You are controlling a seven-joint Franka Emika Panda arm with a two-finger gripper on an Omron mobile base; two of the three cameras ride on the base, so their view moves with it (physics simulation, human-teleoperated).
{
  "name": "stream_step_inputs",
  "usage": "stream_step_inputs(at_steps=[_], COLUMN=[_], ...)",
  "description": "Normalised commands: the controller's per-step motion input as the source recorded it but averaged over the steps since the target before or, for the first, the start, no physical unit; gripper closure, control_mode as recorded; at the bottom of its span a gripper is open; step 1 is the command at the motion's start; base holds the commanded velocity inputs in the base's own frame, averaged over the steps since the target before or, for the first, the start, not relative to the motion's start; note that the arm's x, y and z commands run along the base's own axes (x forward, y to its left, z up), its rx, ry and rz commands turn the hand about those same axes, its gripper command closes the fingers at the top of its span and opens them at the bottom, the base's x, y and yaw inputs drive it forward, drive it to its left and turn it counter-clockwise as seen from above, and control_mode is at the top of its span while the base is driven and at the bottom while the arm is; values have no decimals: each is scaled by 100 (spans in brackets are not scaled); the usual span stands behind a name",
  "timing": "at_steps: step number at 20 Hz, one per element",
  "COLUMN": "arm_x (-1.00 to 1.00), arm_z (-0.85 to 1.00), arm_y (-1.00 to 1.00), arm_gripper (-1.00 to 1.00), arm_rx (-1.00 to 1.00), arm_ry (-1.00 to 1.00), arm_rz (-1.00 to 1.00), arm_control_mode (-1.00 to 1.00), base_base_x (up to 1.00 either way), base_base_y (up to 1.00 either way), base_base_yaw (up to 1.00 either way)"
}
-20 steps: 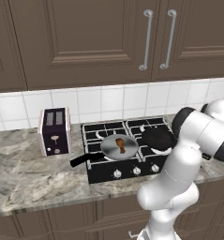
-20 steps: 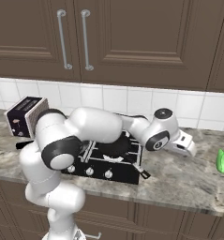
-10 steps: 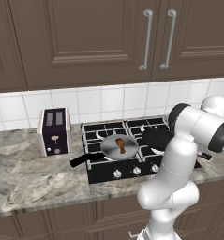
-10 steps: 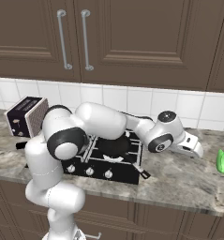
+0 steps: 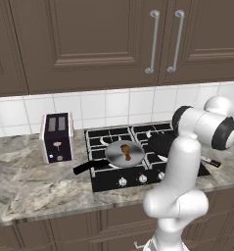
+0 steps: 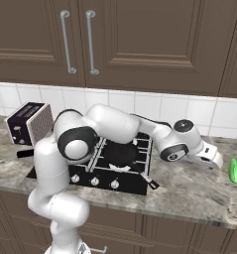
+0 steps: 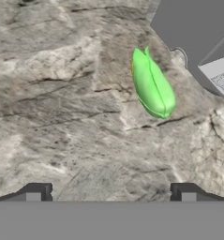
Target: Place both pans onto different burners. Then place the corn and the chicken drumstick on different pans.
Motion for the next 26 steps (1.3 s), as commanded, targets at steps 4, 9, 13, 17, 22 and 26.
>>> stream_step_inputs(at_steps=[4,9,13,17,22,26], arm_x=[0,1,4,3,6,4], arm_z=[0,0,0,0,-3,-8], arm_y=[-30,-27,-24,-20,-14,-6], arm_gripper=[-100,-100,-100,-100,-100,-100], arm_rx=[0,0,0,0,0,-1], arm_ry=[0,0,0,0,0,0], arm_rz=[0,0,0,0,0,0], arm_control_mode=[-100,-100,-100,-100,-100,-100], base_base_x=[0,0,0,0,0,0], base_base_y=[0,0,0,0,0,0], base_base_yaw=[0,0,0,0,0,0])
